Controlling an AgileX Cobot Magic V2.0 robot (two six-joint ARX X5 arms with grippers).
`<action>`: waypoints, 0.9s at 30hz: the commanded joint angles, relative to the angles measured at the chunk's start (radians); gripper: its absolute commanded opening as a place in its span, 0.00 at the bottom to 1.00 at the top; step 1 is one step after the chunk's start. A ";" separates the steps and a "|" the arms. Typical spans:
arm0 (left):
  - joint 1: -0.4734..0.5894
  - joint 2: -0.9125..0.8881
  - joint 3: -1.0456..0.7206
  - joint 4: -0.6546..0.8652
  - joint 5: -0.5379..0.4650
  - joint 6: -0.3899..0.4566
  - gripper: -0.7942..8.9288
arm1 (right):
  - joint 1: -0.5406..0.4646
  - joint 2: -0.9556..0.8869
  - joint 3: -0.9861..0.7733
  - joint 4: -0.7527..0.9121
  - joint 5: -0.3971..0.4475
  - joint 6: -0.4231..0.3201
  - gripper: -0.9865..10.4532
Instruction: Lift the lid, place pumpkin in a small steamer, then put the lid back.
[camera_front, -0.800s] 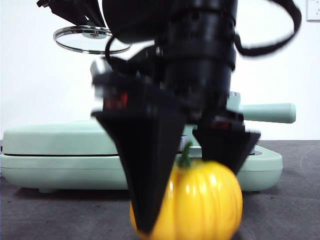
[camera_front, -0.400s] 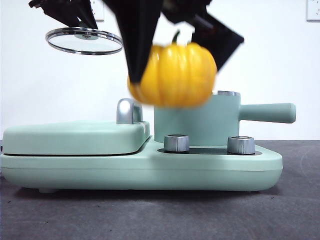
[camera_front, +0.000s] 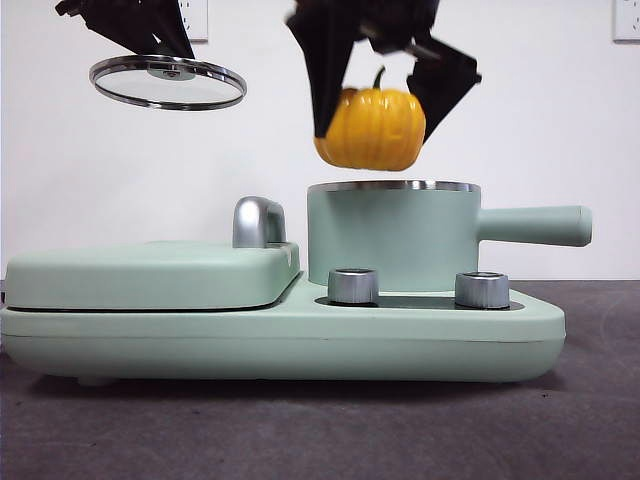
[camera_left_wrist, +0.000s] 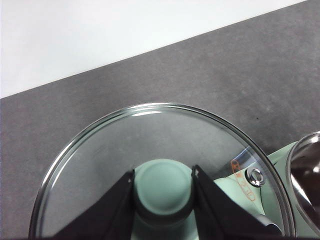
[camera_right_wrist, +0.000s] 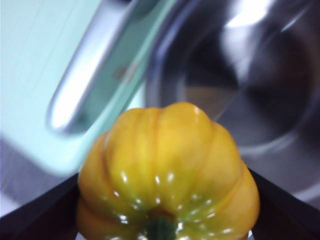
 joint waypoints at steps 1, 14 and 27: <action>-0.003 -0.007 0.035 0.030 0.007 0.006 0.10 | -0.030 0.065 0.103 -0.011 0.004 -0.037 0.37; -0.003 -0.007 0.035 0.034 0.007 0.006 0.10 | -0.112 0.229 0.195 -0.014 0.069 -0.044 0.37; -0.003 -0.007 0.035 0.032 0.007 0.006 0.10 | -0.087 0.297 0.195 -0.015 0.127 -0.039 0.37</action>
